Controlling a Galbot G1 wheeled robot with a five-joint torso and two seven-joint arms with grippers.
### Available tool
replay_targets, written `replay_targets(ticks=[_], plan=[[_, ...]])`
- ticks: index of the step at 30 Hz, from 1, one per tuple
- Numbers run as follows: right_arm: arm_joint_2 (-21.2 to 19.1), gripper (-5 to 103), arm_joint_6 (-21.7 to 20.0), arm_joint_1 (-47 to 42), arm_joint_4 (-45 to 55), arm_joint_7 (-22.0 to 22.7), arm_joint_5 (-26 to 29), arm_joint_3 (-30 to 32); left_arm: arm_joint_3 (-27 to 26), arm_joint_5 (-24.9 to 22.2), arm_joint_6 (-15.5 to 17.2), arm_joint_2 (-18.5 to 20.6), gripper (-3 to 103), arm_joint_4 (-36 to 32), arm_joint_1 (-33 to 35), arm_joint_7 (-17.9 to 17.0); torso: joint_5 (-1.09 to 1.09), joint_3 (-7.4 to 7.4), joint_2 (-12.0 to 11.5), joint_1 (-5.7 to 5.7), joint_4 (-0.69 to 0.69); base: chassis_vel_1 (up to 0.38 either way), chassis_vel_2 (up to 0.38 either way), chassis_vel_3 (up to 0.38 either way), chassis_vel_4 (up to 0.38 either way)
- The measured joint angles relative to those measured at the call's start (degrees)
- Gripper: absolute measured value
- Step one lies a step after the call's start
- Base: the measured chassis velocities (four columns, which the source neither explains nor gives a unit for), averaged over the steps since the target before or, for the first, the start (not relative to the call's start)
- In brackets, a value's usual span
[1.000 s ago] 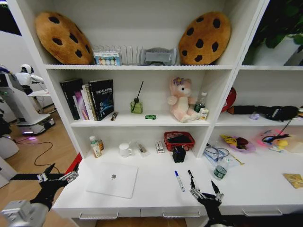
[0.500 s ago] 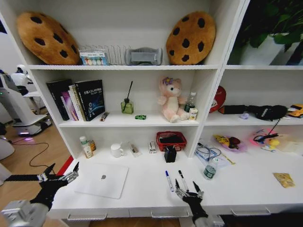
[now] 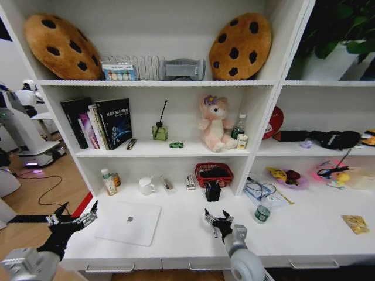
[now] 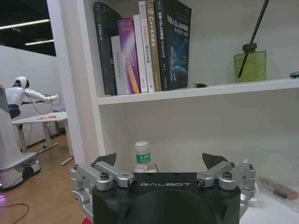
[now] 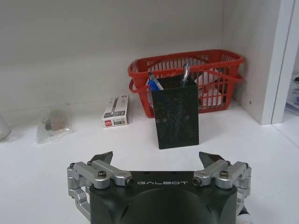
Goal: Organize the objects on the table.
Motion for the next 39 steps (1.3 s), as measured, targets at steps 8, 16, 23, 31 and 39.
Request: replay_targets(ticks=[8, 16, 23, 31, 39], plan=[[-1.84, 95, -0.98, 5.53, -3.44, 1.82, 3.65, -4.54, 0.0, 0.0, 0.0, 0.0, 100, 0.0, 0.0, 0.0, 0.0, 0.0, 0.0, 0.0, 0.0, 0.0, 0.0, 0.0, 0.0], [-1.11, 69, -1.3, 4.76, -4.31, 2.42, 3.38, -6.06, 0.0, 0.0, 0.0, 0.0, 100, 0.0, 0.0, 0.0, -0.01, -0.01, 0.0, 0.0, 0.0, 0.0, 0.0, 0.0, 0.0], [-1.18, 59, -1.46, 3.62, -4.32, 2.83, 3.34, -5.97, 0.0, 0.0, -0.01, 0.0, 100, 0.0, 0.0, 0.0, -0.01, -0.01, 0.01, -0.01, 0.0, 0.0, 0.0, 0.0, 0.0], [-0.82, 35, -1.3, 4.13, -4.7, 2.84, 3.44, -6.31, 0.0, 0.0, -0.01, 0.0, 100, 0.0, 0.0, 0.0, 0.0, -0.01, 0.01, -0.01, 0.01, 0.0, 0.0, 0.0, 0.0], [-1.97, 8, -1.27, 3.33, -3.73, 2.82, 3.51, -5.79, -0.01, 0.0, -0.01, 0.0, 100, 0.0, 0.0, 0.0, -0.02, -0.01, 0.01, -0.02, 0.02, 0.0, 0.0, 0.0, 0.0]])
